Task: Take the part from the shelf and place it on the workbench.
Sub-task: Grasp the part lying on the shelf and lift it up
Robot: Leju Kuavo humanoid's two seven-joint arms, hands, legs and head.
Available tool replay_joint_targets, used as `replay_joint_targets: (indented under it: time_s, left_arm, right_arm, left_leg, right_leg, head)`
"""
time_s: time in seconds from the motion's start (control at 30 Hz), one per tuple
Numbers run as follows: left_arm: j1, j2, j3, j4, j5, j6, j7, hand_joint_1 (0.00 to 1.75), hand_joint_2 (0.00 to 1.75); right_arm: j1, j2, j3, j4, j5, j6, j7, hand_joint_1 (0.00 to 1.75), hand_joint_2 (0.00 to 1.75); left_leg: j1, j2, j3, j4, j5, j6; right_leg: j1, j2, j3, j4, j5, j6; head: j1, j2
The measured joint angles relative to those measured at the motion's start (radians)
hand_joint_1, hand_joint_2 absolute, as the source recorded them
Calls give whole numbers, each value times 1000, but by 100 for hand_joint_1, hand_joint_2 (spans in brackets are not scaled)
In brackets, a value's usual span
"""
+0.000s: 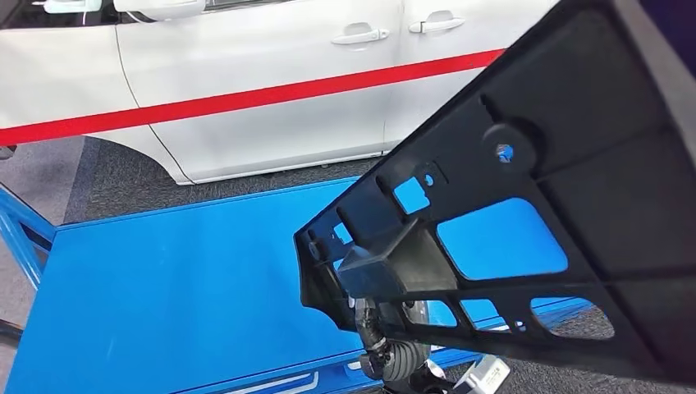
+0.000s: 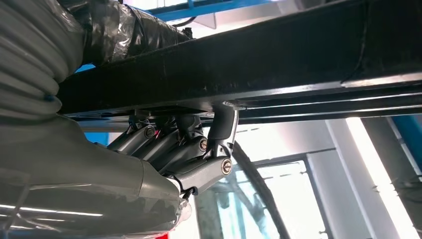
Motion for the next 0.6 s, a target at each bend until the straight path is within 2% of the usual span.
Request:
replay_joint_targets:
  time_s: [0.1, 0.13, 0.17, 0.2, 0.27, 0.3, 0.33, 0.37, 0.43, 0.47, 0.5, 0.57, 0.6]
  left_arm:
    - [0, 1, 4, 0, -6, 0, 6, 0, 0]
    - [-1, 1, 7, 0, -8, 0, 7, 0, 0]
    - [-1, 2, 9, 0, -9, 0, 7, 0, 0]
    - [-1, 2, 12, 0, -10, 0, 7, 0, 0]
    - [-1, 2, 15, 0, -12, -1, 8, 0, 0]
    - [-1, 3, 16, 0, -13, -1, 8, 0, 0]
    - [-1, 3, 16, 0, -14, -2, 9, 0, 0]
    - [-1, 4, 16, 0, -15, -2, 9, 0, 0]
    - [-4, 6, 17, 0, -17, -2, 9, 0, 0]
    - [-6, 6, 17, 0, -18, -3, 9, 0, 0]
    - [-7, 6, 17, 0, -19, -4, 9, 0, 0]
    - [-7, 7, 19, 0, -23, -7, 10, 0, 0]
    - [-6, 6, 21, 0, -25, -8, 11, 0, 0]
  right_arm:
    - [11, 6, -10, 4, 28, 18, -7, 175, 175]
    - [13, 9, -13, 5, 34, 24, -8, 175, 175]
    - [14, 13, -16, 6, 39, 29, -9, 175, 175]
    - [15, 16, -19, 8, 43, 34, -10, 175, 175]
    - [18, 21, -23, 14, 47, 40, -12, 175, 175]
    - [20, 22, -24, 16, 48, 41, -13, 175, 175]
    - [21, 22, -25, 19, 48, 40, -14, 175, 175]
    - [22, 22, -25, 20, 48, 38, -14, 175, 175]
    - [22, 22, -25, 21, 43, 35, -14, 175, 175]
    - [22, 22, -25, 22, 36, 34, -15, 175, 175]
    - [21, 21, -25, 23, 27, 35, -15, 175, 175]
    - [19, 18, -25, 25, 4, 45, -15, 175, 175]
    - [19, 16, -24, 27, -5, 49, -15, 175, 175]
  left_leg:
    - [2, 0, -5, 3, 2, -18]
    - [4, 0, -10, 13, -10, -23]
    - [5, -1, -20, 38, -35, -28]
    - [7, -1, -36, 82, -73, -31]
    - [8, -1, -76, 204, -151, -36]
    - [9, 0, -84, 246, -172, -38]
    - [9, 0, -76, 256, -175, -38]
    - [9, 0, -48, 225, -159, -37]
    - [8, -3, 43, 85, -113, -31]
    - [5, -6, 78, 24, -96, -27]
    - [2, -7, 98, -13, -88, -23]
    - [-6, -5, 97, -24, -78, -14]
    - [-4, 1, 93, -25, -69, -8]
  right_leg:
    - [3, 2, -6, -8, 8, -16]
    - [2, 0, -9, -11, 14, -24]
    - [0, -2, -14, -14, 20, -33]
    - [-1, -4, -20, -16, 26, -40]
    - [3, -5, -37, -15, 38, -46]
    - [5, -6, -46, -14, 44, -47]
    - [6, -6, -55, -12, 50, -46]
    - [7, -6, -65, -9, 56, -45]
    - [7, -4, -80, -2, 66, -39]
    - [8, -2, -86, 1, 71, -33]
    - [8, -1, -90, 2, 77, -26]
    - [7, 3, -91, -1, 91, -11]
    - [5, 6, -94, 1, 95, -5]
  head:
    - [0, 0]
    - [0, 0]
    - [0, 0]
    - [0, 0]
    - [0, 0]
    - [0, 0]
    - [0, 0]
    - [0, 0]
    - [0, 0]
    - [0, 0]
    - [0, 0]
    - [0, 0]
    - [0, 0]
